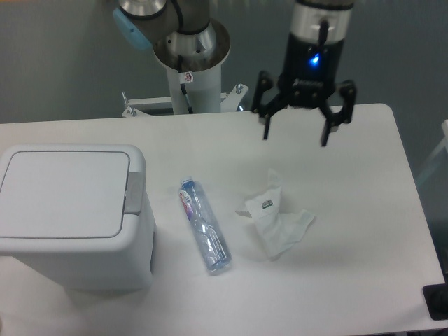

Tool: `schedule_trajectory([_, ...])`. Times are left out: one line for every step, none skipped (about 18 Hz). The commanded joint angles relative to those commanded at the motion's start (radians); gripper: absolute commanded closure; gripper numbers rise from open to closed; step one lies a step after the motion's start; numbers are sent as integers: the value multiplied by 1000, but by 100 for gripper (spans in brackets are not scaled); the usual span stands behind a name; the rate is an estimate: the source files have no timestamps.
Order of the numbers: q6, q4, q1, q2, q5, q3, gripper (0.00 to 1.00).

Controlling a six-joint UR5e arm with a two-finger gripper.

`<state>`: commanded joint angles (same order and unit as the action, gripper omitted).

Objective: Open the trash can
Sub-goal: 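Move the gripper down and toward the white trash can's lid button, then lower the gripper onto the grey button beside the trash can lid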

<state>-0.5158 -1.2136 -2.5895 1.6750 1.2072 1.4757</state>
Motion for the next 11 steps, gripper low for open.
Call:
schedule_trajectory([46, 18, 15, 6, -2, 2, 0])
schedule_trajectory([93, 32, 26, 11, -3, 2, 0])
schedule_trajectory([132, 40, 38, 18, -3, 5, 0])
schedule_trajectory([166, 45, 57, 25, -3, 5, 0])
schedule_trajectory([195, 54, 71, 29, -3, 3, 0])
schedule_trajectory([224, 66, 86, 29, -3, 3, 0])
schedule_trajectory([246, 78, 103, 31, -3, 5, 0])
schedule_trajectory([266, 89, 120, 35, -3, 5, 0])
schedule_trajectory([282, 100, 132, 38, -3, 5, 0])
schedule_trajectory([302, 114, 143, 46, -3, 3, 0])
schedule_trajectory([327, 127, 158, 51, -2, 3, 0])
